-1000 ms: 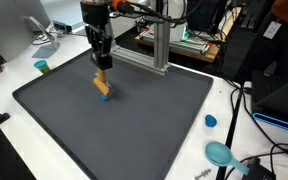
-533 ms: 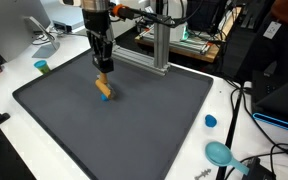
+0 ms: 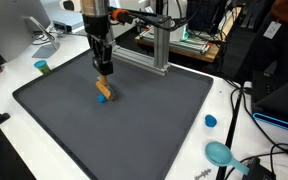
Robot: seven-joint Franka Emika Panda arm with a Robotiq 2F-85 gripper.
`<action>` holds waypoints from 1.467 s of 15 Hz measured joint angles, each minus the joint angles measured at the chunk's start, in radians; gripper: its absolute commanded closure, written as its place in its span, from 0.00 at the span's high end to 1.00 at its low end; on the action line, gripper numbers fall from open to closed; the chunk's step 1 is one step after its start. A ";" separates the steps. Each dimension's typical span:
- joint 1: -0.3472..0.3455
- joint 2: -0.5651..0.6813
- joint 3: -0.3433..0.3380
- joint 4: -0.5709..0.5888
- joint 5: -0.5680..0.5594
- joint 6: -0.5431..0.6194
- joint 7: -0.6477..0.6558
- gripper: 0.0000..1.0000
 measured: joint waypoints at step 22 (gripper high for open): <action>0.032 -0.041 -0.013 0.004 -0.136 0.031 0.056 0.22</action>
